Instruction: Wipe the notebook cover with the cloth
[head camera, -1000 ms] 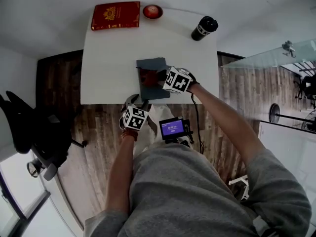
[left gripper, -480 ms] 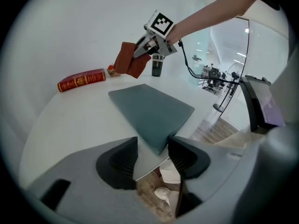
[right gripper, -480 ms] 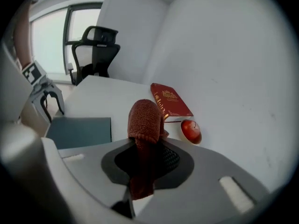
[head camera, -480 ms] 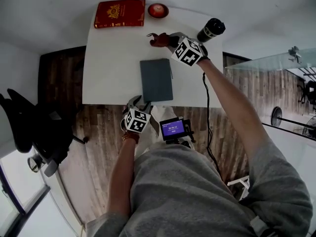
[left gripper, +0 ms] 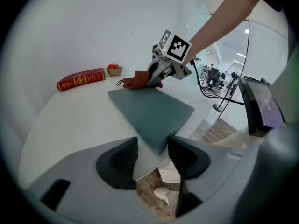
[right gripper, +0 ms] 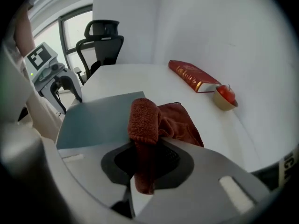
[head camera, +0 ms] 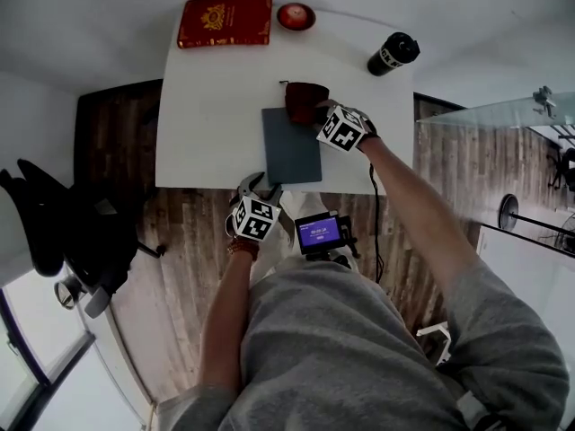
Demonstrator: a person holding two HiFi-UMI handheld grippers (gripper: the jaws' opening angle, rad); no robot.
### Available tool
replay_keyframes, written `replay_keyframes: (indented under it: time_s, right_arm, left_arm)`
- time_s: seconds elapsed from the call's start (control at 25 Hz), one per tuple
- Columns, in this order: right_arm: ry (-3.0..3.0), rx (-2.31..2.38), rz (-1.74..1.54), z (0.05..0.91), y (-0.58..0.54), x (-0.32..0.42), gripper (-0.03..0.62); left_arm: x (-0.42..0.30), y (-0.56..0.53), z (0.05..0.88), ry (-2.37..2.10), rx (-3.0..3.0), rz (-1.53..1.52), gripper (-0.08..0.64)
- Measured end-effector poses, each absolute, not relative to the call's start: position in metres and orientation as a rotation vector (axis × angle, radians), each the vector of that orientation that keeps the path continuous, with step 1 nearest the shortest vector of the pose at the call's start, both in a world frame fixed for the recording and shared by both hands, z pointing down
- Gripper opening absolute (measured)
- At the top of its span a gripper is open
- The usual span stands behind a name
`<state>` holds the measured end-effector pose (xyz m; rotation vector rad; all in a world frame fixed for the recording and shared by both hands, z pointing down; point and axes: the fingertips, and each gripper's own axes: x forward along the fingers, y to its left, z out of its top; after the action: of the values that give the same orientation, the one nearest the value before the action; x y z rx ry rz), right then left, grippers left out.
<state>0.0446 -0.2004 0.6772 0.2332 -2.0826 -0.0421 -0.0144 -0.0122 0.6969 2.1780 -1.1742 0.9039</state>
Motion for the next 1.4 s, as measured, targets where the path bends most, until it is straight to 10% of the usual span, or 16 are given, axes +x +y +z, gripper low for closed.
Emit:
replay_keyframes:
  time_s: [1.4]
  right_arm:
    - [-2.061, 0.228, 0.017, 0.68, -0.116, 0.055, 0.052]
  left_arm:
    - [-0.015, -0.013, 0.699, -1.226, 2.163, 0.887, 0.201]
